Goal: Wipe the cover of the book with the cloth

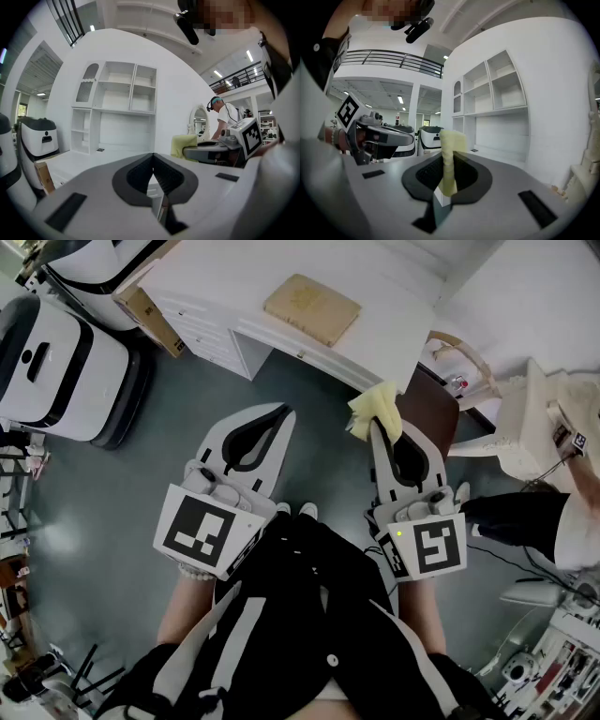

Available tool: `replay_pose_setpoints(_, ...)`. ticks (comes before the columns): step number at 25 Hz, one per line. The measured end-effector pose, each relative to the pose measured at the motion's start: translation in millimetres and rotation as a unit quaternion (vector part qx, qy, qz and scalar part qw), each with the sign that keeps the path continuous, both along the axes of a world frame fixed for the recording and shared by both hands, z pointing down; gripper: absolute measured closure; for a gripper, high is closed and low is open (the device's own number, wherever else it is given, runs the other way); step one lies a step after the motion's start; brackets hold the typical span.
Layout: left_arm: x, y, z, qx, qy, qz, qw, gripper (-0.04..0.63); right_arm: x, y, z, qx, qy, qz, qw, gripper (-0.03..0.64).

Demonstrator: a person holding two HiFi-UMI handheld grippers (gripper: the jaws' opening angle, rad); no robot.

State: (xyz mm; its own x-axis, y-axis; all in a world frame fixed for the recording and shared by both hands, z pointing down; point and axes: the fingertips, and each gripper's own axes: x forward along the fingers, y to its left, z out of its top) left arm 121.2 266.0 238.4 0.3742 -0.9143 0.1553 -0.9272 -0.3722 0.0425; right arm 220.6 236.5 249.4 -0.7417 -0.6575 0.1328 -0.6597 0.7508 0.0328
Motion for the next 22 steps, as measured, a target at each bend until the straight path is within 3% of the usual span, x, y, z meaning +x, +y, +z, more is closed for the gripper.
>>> replay_pose_setpoints(22, 4.3, -4.2, 1.5, -0.003, -0.003, -0.006, 1.0000, 0.594, 6.8, -4.9, 0.7, -0.006, -0.017, -0.002, 1.000, 0.581)
